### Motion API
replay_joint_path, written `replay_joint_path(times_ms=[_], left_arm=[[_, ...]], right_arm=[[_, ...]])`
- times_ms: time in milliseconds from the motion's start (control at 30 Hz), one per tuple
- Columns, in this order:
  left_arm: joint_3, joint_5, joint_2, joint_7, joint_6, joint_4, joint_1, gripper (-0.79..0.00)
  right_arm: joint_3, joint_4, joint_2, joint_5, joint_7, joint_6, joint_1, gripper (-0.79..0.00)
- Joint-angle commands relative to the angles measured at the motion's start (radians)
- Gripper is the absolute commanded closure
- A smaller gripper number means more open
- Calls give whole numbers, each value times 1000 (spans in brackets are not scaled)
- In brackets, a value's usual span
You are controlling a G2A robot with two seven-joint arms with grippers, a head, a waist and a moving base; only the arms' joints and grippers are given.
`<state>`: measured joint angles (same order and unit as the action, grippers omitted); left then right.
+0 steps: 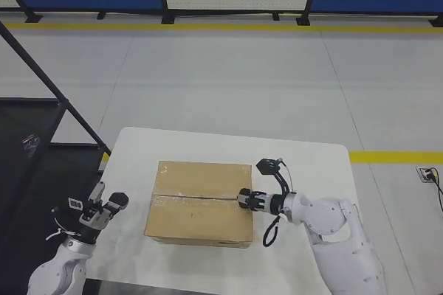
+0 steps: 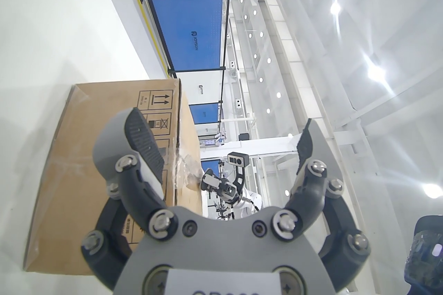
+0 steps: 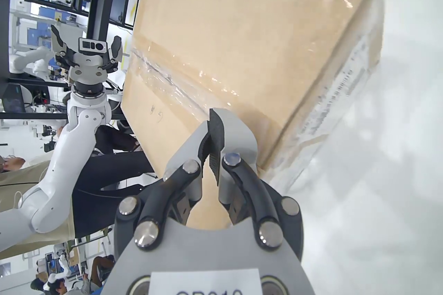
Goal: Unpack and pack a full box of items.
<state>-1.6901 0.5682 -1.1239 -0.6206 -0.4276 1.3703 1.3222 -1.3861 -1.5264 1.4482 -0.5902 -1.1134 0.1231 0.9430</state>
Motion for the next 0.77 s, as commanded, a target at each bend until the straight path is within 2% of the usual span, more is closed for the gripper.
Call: replay_joint_path(times_ms=[0,233,333,367,400,500,533,733], left_arm=[[-5,0,1,-2,-1,5,3,-785],[-29,-2,4,-5,-5,18,14,-785],[-42,-1,5,-9,-10,27,23,-785],[-46,-2,6,-16,-14,33,27,-785],[-50,-3,6,-25,-22,43,33,-785],[-54,-5,7,-43,-33,58,44,-785],[-54,-5,7,-41,-33,57,43,-785],[-54,-5,7,-43,-33,58,44,-784]], right_arm=[[-30,-12,-8,18,-1,11,20,0],[-137,-91,-36,68,29,65,128,0],[-190,-134,-48,93,61,123,188,0],[-207,-141,-53,105,70,152,207,-274],[-213,-143,-54,108,74,161,212,-785],[-213,-143,-54,108,74,161,212,-785],[-215,-143,-54,109,75,165,214,-84],[-213,-143,-54,108,74,160,212,-470]])
